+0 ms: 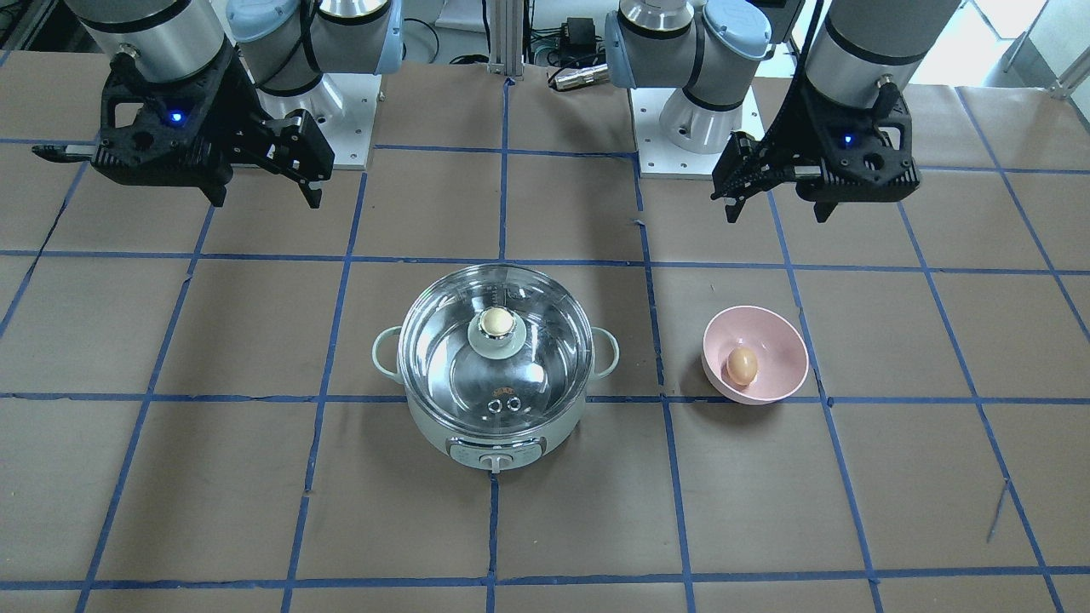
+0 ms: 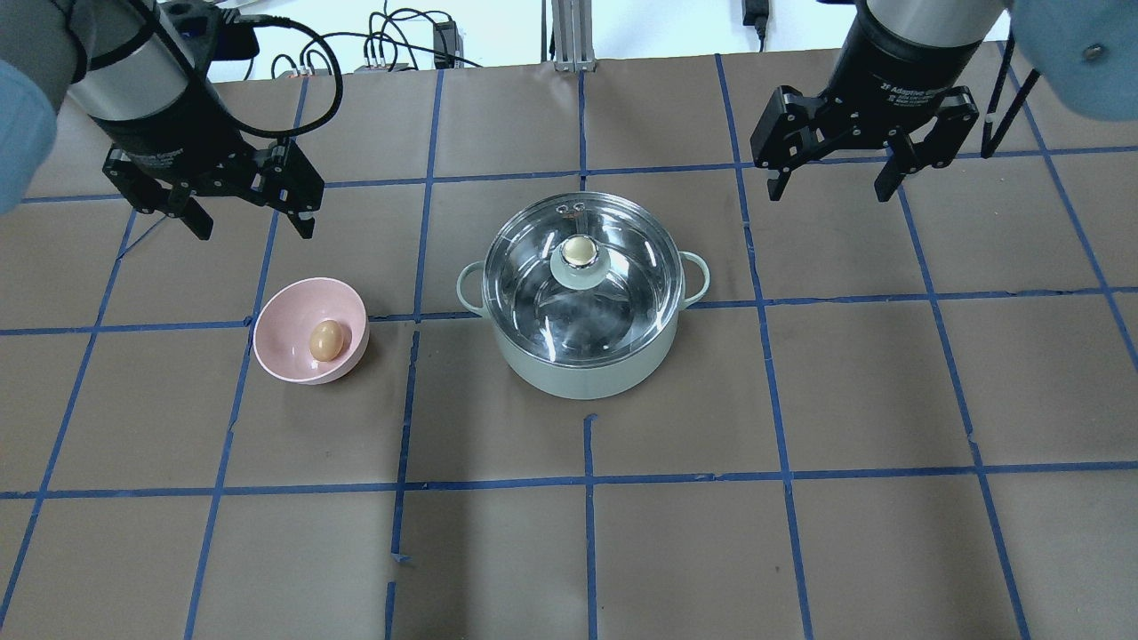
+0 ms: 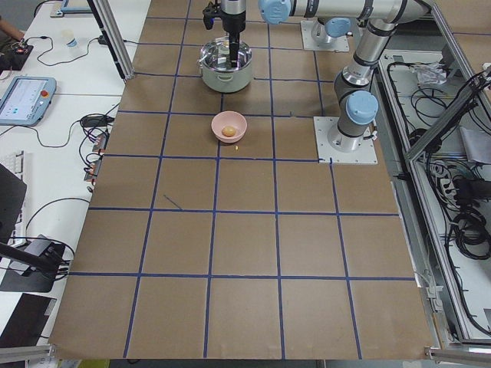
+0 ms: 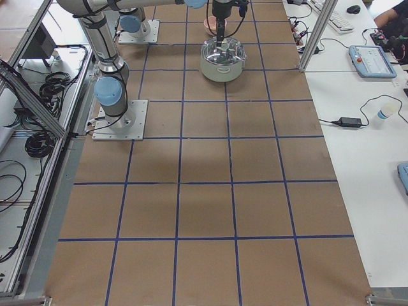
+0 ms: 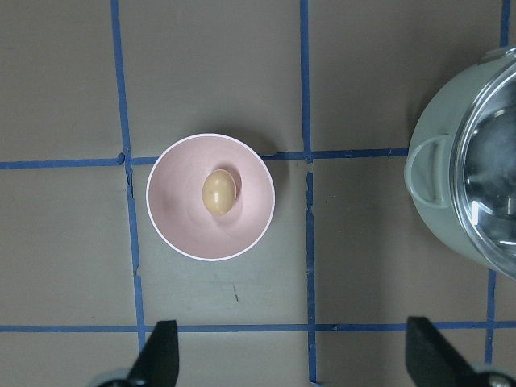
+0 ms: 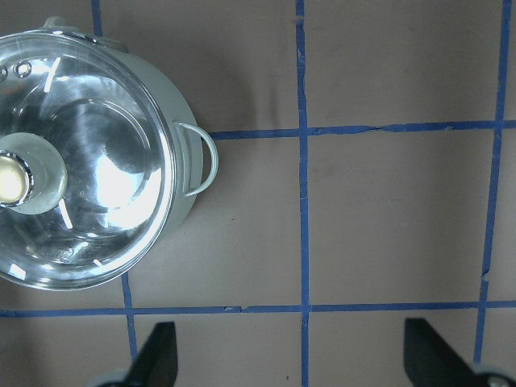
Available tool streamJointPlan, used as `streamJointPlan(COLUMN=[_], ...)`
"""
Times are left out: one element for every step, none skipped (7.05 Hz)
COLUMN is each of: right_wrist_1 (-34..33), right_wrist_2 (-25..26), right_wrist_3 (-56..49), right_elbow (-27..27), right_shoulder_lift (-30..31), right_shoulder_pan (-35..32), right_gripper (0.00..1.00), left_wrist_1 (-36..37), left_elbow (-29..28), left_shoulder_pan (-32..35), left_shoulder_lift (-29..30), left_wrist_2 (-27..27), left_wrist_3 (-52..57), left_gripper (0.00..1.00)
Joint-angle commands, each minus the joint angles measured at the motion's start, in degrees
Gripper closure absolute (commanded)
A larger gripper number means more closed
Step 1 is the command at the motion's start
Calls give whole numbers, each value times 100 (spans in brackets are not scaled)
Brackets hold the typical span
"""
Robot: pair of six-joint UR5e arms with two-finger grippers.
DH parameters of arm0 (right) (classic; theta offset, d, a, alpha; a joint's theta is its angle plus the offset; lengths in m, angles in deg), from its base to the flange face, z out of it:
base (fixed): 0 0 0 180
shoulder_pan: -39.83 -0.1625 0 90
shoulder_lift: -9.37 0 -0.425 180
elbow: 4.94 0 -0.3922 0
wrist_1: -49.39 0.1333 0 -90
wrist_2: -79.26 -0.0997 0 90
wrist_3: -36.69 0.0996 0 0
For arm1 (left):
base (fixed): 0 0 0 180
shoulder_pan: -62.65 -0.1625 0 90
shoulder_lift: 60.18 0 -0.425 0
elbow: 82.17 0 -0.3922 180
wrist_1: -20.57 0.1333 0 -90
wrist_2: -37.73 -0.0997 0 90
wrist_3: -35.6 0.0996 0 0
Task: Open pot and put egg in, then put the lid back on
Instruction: 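Lower the left gripper toward the egg while the right moves over the knob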
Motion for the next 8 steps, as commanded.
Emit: streamJointPlan(right_wrist_1=[-438,-781,-1306,-1842,-2126,-2164,-2173,-2173], right_wrist_2=[-31,-66,-31,-40,-66,-49,21,65], right_wrist_3=[161,362,703,1177,1573,2203,2410,2377], right_elbow=[73,73,47,-49,-241,-339,-340,-305], right_shoulder_lift=[-142,-430,-764,-1254,-1607,-1802,-1917,-1988], right_shoulder_pan=[-126,-362,-816,-1152,-1442,-1802,-2058,-2095], right_gripper=[1,1,0,0,0,0,0,0], left_wrist_1=[725,1374,2303,2939,3528,3882,3911,3912], left_elbow=[747,1194,1651,1987,2303,2506,2569,2605], left_shoulder_pan=[-801,-962,-990,-990,-999,-999,-999,-990], left_shoulder_lift=[77,165,375,533,674,824,877,904], left_wrist_2=[328,566,551,533,533,533,533,533], left_wrist_3=[1095,1276,1313,1365,1366,1366,1357,1322], left_gripper=[0,0,0,0,0,0,0,0])
